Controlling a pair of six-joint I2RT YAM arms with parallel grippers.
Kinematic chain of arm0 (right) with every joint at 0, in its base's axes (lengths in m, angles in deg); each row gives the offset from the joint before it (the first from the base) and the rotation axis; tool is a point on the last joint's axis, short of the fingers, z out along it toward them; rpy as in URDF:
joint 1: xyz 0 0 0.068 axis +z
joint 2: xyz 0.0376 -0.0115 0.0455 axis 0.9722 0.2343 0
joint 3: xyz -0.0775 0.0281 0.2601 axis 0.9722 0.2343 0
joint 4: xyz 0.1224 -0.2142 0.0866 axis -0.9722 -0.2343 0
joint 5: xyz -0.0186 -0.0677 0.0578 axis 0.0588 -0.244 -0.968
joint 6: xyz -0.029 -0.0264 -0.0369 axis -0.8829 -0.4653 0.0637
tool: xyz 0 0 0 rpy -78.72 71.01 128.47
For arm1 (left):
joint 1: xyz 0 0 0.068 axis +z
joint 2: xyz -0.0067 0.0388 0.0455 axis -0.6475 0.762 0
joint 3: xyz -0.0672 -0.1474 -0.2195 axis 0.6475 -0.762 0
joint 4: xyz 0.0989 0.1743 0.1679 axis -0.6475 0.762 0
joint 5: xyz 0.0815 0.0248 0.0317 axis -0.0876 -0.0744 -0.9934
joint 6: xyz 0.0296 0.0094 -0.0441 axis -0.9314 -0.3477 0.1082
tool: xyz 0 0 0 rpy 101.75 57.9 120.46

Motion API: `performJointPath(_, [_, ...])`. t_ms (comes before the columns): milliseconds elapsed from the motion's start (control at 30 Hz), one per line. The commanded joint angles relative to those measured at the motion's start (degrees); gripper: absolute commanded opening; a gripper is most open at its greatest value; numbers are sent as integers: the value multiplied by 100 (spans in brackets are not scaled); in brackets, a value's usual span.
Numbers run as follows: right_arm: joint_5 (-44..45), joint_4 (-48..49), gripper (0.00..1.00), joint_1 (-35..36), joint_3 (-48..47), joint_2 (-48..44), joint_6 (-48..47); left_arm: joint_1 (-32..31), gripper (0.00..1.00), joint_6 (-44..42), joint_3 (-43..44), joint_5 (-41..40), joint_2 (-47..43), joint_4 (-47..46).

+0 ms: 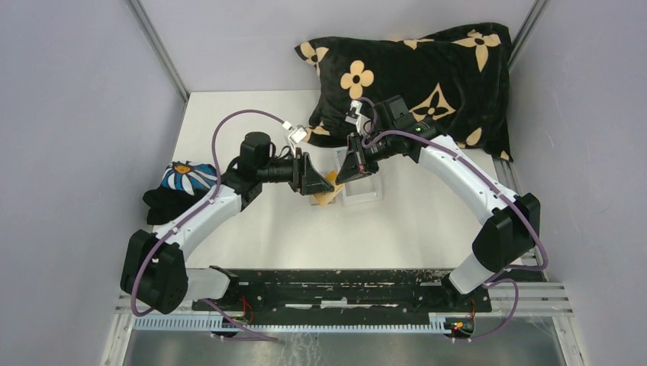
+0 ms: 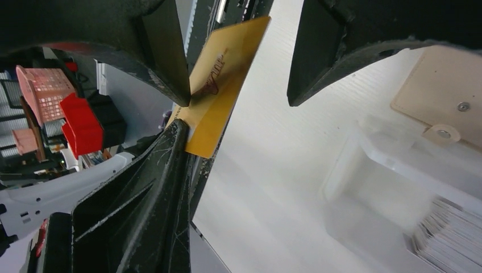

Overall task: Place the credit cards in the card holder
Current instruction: Pick up the credit card from the storage box, then move the storage box to the center of the board.

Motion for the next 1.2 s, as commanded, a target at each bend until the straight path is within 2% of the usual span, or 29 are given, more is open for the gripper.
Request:
performJointPath(0, [-432,417,1,9,26,-102,127,66,66,401,-109,784,10,-529])
performJointPath(133, [-496,458,1,-88,53,-39,125,174,48,722,-241,1017,-34,-966])
performJointPath(267, [-627,700,2,-148,108,40,269,226,15,874,-342,1214,60,-1162])
performJointPath(300, [-630,732,5,-148,110,74,283,231,6,875,-377,1214,72,-1182])
performJointPath(333, [-619,757,11,-154,97,97,288,239,3,875,-417,1189,80,-1188])
performJointPath(400, [-551,747,22,-159,63,143,241,271,3,859,-520,1112,61,-1203])
performJointPath(500, [-239,615,32,-159,-67,194,100,339,3,841,-702,810,-33,-1198])
performJointPath(667, [599,520,43,-153,-345,274,-43,407,3,636,-884,-554,-338,-644])
performJointPath(900, [2193,152,41,196,-928,847,-480,407,3,1343,-1315,-2550,-875,-593])
performJointPath(1033, [3080,-114,32,546,-1388,1457,-678,409,3,1728,-1521,-3256,-1110,-678])
performJointPath(1167, [3835,-339,23,852,-1874,2163,-842,408,3,2042,-1680,-3588,-1199,-781])
